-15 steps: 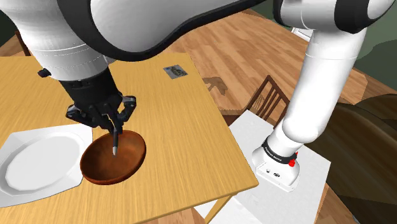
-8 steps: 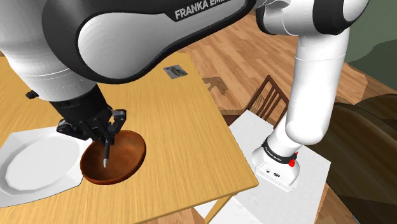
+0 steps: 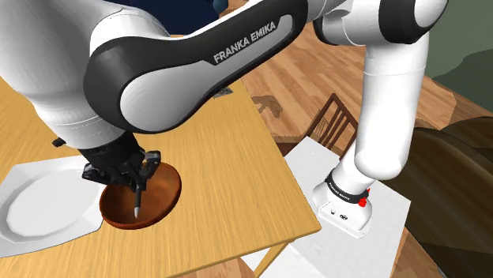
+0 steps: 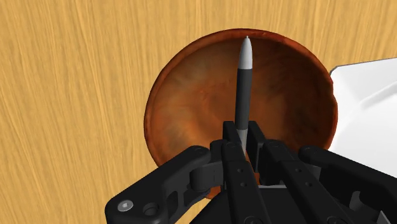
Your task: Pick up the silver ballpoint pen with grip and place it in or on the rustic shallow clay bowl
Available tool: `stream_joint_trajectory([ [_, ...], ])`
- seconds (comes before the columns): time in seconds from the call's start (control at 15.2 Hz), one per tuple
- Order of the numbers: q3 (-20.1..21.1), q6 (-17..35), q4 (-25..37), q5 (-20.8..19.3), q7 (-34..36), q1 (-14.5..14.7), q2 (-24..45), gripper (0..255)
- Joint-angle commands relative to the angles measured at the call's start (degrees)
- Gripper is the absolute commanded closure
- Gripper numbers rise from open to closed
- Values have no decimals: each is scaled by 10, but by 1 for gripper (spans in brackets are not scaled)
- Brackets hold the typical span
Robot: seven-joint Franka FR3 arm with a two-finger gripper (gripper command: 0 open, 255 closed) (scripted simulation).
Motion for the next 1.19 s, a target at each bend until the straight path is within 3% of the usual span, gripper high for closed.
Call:
stream_joint_trajectory([
  [0.0,-3,14,-12,-5,4,1,5,255],
  [0.46,-3,14,-12,-5,4,1,5,255],
  [0.53,-3,14,-12,-5,4,1,5,0],
  [0.86,-3,14,-12,-5,4,1,4,0],
  [1.12,6,-52,51,10,-8,8,-7,0],
])
